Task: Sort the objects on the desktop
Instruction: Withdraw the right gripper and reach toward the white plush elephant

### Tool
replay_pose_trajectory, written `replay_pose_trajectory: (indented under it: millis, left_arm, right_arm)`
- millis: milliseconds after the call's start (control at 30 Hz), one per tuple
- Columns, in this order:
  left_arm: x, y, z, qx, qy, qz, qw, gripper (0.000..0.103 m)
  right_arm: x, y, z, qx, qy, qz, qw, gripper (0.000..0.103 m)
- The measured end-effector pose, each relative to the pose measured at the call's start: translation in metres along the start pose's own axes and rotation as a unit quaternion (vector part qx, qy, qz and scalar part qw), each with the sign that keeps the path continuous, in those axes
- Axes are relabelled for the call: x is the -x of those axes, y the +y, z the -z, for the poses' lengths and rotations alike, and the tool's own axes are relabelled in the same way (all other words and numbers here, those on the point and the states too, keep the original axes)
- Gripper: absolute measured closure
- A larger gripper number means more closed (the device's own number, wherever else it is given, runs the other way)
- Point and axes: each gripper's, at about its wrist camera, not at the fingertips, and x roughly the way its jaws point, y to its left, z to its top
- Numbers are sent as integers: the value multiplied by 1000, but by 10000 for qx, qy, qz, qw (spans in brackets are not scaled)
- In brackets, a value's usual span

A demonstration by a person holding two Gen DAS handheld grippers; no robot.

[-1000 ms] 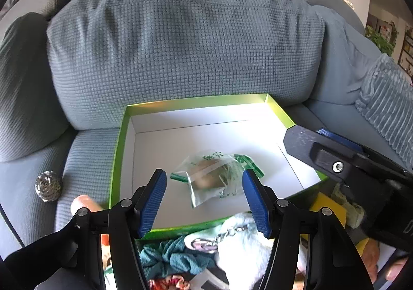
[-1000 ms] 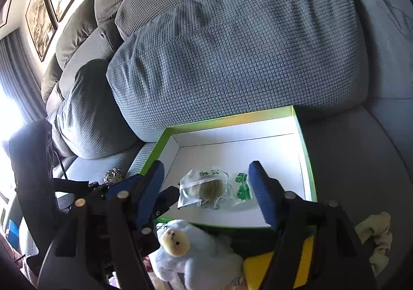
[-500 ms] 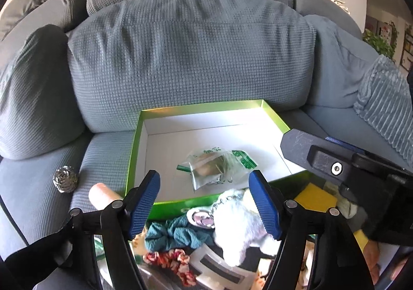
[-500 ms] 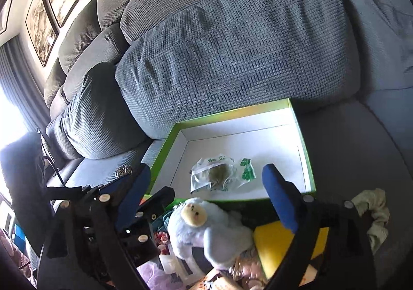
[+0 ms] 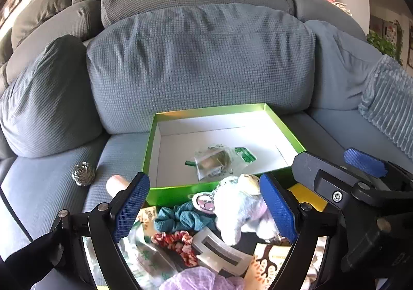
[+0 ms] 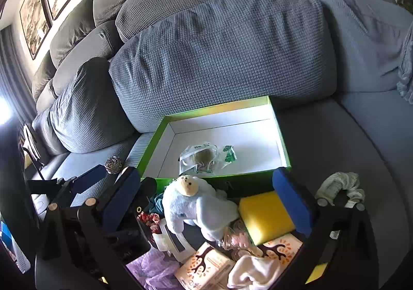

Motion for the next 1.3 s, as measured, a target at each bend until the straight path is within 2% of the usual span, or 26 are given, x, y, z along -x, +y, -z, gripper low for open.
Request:
replay_pose_trajectory:
  millis: [133, 333, 467, 800, 1300]
  left_arm:
    - [3, -1, 4, 50, 65, -40, 10000, 15]
    - [6, 1, 10, 140, 174, -1, 9998, 15]
    - [9, 1, 17, 126, 222, 81, 9996, 15]
    - [7, 0, 35, -4, 370, 0, 9993, 15]
    - [-2, 3, 48, -33, 531, 412, 9977, 15]
  right_arm:
    - [7, 4, 3, 114, 13, 116, 9999, 0]
    - [14, 6, 7, 140, 29, 57, 9999, 0]
    - [16, 7, 11, 157, 75, 42, 9998, 0]
    - [12, 3, 22, 161, 244, 116, 9995, 0]
    - [-3, 7, 34, 220, 544, -38, 9983, 0]
